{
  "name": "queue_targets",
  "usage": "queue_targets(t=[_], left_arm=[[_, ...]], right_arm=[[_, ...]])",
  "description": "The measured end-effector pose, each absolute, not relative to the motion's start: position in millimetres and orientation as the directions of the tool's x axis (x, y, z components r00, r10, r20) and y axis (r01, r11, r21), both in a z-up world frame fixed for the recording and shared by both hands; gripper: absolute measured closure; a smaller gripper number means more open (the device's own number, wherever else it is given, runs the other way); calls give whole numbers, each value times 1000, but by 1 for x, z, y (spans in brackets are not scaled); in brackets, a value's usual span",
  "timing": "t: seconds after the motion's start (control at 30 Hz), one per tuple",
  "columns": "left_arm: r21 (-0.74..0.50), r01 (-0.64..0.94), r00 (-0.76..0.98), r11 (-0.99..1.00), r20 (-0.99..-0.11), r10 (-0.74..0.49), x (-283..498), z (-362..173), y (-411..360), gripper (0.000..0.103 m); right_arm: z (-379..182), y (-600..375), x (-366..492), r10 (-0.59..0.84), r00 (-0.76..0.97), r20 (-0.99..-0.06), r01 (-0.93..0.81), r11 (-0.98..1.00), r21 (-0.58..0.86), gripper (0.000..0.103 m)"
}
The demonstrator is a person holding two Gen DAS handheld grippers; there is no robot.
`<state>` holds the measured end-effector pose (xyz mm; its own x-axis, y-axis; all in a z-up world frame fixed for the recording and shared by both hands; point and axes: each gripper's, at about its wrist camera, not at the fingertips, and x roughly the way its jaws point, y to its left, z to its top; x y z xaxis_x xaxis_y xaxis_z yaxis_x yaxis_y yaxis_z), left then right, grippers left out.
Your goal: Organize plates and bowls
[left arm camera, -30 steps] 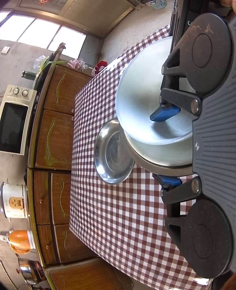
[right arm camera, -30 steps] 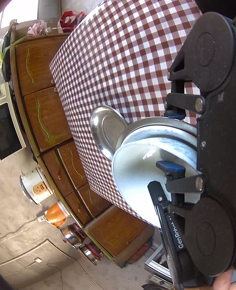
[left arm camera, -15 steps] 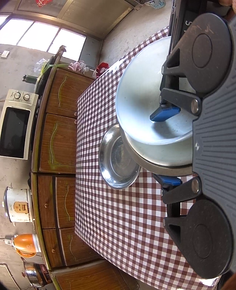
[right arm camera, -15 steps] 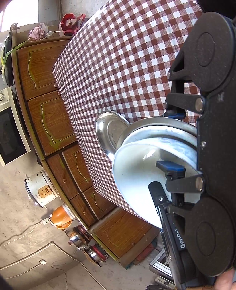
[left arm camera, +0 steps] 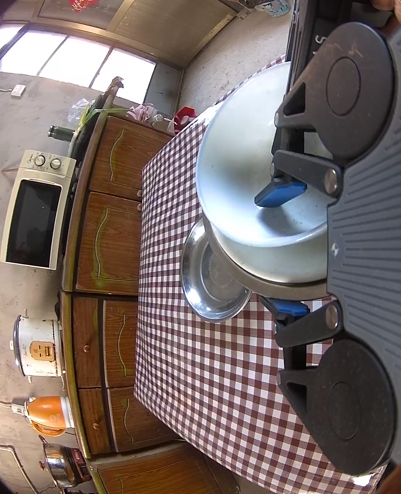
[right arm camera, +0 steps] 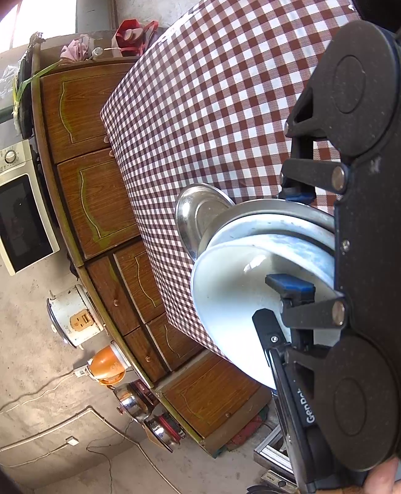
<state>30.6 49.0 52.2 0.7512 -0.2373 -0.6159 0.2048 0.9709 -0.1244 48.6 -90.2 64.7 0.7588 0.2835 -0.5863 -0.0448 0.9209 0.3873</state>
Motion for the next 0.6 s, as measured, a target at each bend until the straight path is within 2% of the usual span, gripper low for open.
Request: queue_targets(t=[0.6], left_arm=[[-117,203,773,972,-590,-233,43,62,52,42]], right_arm=[[75,-91,66,291,774,-563,-71,922,380,49]])
